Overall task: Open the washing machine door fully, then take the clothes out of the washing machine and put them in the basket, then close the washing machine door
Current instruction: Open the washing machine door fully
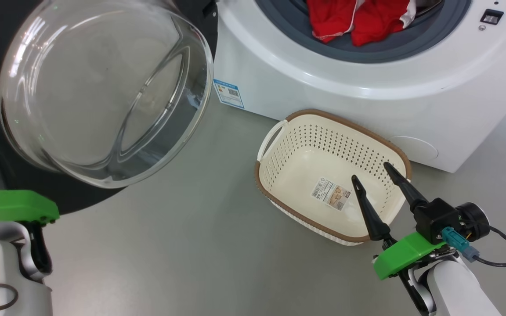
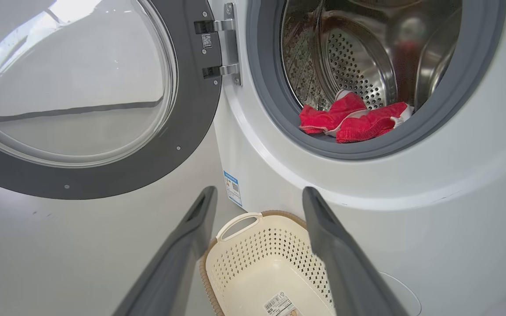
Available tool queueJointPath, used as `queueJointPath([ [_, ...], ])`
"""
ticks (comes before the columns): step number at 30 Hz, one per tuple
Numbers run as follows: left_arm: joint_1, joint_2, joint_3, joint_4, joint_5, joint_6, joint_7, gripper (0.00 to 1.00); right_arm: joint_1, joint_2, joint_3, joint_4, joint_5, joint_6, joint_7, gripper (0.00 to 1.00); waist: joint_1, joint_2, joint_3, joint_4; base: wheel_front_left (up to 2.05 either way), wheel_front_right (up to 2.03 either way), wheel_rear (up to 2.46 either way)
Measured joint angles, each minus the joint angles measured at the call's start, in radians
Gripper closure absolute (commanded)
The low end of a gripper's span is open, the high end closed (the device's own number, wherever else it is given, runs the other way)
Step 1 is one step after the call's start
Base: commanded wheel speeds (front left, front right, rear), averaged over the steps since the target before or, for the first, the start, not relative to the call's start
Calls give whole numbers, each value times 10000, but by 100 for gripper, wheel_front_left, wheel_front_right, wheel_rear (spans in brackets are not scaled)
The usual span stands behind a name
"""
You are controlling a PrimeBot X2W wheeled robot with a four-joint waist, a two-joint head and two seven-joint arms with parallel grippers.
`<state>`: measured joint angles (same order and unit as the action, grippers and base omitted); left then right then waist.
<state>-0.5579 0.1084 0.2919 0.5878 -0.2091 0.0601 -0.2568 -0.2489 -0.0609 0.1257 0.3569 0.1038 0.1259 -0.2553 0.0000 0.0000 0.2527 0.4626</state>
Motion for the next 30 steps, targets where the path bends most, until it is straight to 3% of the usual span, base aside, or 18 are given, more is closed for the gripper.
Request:
queueJointPath([
  [1,1,-44,-2,-98,36,-77,0,0,1,2,-36,0,2,0,0,0,0,0,-37,-9,0,0,0],
  [11,267,-339,-105,-1442,282,-410,0,0,11,15,-165,-42,234,0,0,0,0,0,-489,-330,0,0,0],
  [16,680,-454,-251,-3032,357,-598,0,0,48,23,-176,-140,585,0,0,0,0,0,-762,-638,0,0,0],
  [23,1923,-652,-1225,-4454,366,-1285,0,0,538,52,-470,-487,623,0,0,0,0,0,-1246,-1199,0,0,0],
  [30,2420,-673,-2098,-4408,54,-1592,-2,0,647,58,-828,-922,602,0,0,0,0,0,-1627,-1900,0,0,0],
])
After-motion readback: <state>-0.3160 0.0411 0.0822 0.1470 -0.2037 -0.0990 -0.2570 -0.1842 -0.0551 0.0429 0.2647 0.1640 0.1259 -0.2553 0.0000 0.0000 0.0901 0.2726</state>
